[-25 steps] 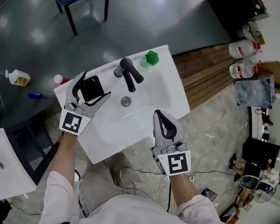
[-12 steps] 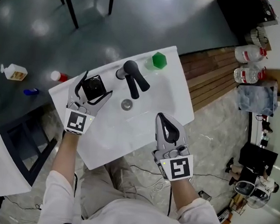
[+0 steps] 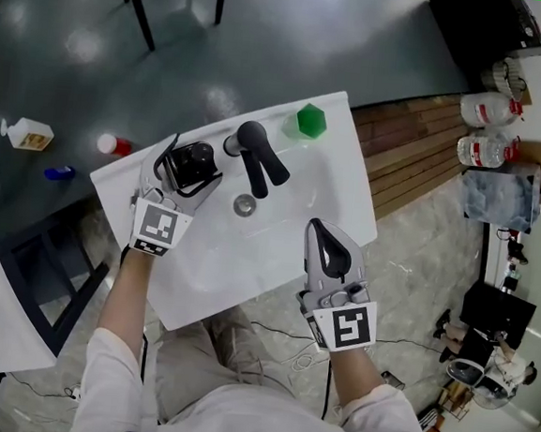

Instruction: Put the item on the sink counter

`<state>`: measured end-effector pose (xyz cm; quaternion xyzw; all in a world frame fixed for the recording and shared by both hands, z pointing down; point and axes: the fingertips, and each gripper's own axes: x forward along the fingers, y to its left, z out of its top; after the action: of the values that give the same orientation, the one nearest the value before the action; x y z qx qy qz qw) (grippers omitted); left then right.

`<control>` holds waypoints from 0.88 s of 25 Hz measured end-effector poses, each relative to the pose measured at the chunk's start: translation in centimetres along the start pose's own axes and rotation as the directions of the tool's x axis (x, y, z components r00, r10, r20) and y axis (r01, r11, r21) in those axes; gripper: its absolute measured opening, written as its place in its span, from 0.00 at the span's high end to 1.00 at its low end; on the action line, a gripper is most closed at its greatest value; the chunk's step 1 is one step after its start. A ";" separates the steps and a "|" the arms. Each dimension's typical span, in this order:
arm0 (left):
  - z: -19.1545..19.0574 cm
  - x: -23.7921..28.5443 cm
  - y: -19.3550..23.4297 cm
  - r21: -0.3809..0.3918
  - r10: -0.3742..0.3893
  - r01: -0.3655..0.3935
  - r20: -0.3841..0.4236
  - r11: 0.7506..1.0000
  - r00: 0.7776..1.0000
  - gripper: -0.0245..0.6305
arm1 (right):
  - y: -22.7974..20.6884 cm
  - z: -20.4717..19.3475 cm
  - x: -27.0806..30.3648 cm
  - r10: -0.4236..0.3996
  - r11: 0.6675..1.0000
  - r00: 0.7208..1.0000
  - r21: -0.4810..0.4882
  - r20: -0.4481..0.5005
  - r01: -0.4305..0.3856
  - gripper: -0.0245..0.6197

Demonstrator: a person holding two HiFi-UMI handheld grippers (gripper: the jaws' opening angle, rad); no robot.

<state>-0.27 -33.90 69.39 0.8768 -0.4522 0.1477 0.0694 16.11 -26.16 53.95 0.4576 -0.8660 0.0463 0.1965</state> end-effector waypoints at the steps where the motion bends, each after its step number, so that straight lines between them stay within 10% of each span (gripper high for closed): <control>1: -0.2 0.2 0.1 -0.002 0.002 -0.002 -0.018 1.000 1.000 0.26 | -0.2 0.0 0.0 0.001 1.000 1.000 -0.004 -0.001 -0.001 0.96; 22: -4.3 -0.1 0.2 0.092 -0.054 0.085 -0.295 0.992 0.954 0.34 | 0.2 1.9 0.7 0.013 1.000 0.999 -0.004 0.034 -0.013 0.96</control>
<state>-1.34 -32.84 73.39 0.8633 -0.3977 0.2960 0.0951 15.05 -27.06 52.46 0.4522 -0.8723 0.0381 0.1822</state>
